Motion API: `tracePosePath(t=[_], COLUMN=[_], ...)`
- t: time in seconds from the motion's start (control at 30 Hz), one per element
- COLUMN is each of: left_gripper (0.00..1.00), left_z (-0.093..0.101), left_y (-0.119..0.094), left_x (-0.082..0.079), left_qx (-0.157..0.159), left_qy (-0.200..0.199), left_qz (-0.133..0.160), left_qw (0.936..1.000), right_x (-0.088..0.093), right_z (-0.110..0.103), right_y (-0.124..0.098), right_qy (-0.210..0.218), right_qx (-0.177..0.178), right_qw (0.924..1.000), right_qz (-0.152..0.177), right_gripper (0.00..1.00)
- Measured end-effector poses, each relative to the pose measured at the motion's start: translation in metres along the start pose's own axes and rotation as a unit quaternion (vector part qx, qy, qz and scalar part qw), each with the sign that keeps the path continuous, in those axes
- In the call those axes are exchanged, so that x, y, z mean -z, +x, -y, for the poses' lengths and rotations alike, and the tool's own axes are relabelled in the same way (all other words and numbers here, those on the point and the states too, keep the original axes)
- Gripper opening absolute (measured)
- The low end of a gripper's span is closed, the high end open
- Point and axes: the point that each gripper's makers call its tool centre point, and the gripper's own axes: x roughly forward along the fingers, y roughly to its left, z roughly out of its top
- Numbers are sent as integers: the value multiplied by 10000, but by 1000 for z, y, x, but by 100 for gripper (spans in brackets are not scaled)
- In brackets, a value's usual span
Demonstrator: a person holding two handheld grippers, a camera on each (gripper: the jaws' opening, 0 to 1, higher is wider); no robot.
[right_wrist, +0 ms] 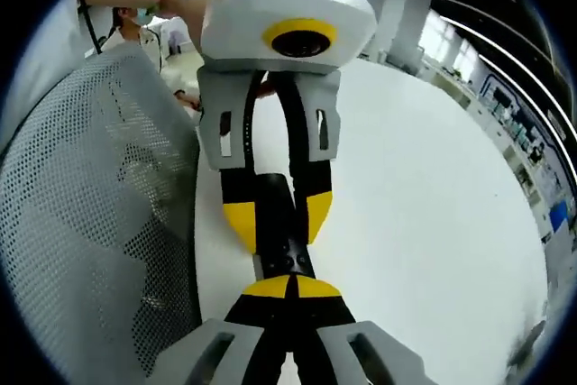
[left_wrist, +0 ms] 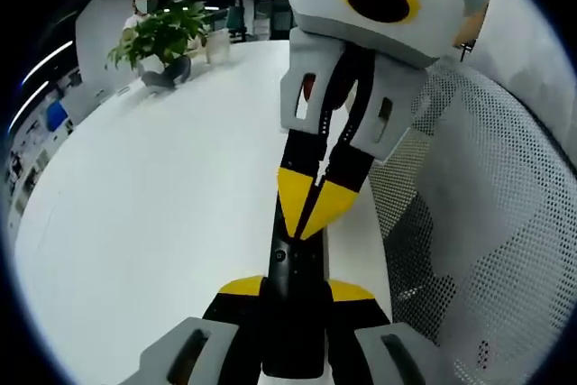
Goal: Press the specified remote control buttons in sequence, fully releasing each button before pressing the next.
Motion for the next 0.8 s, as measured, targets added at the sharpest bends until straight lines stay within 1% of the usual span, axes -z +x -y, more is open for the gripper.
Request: tracePosePath(t=[0.1, 0.2, 0.33, 0.47, 0.53, 0.57, 0.7, 0.8], left_gripper=[22, 22, 22, 22, 22, 22, 22, 22], left_z=[0, 0, 0, 0, 0, 0, 0, 0], left_y=[0, 0, 0, 1, 1, 0, 0, 0], left_x=[0, 0, 0, 0, 0, 0, 0, 0], left_qx=[59, 75, 45, 18, 16, 17, 39, 37], left_qy=[-48, -77, -49, 16, 63, 66, 116, 166], left_qz=[-15, -13, 28, 8, 7, 11, 18, -22], left_qw=[10000, 9999, 10000, 10000, 10000, 10000, 9999, 9999], right_x=[-5, -6, -7, -9, -9, -9, -9, -9], right_z=[-5, -8, -11, -14, -14, -15, -15, -15], right_y=[2, 3, 5, 7, 9, 9, 10, 10], right_qy=[99, 55, -159, -252, -587, -644, -668, -610], right_qx=[-135, -202, -239, -307, -305, -286, -267, -286], right_qw=[9998, 9998, 9996, 9991, 9974, 9969, 9964, 9967], right_qz=[59, 35, -52, -140, -293, -351, -453, -458], right_gripper=[0, 0, 0, 0, 0, 0, 0, 0])
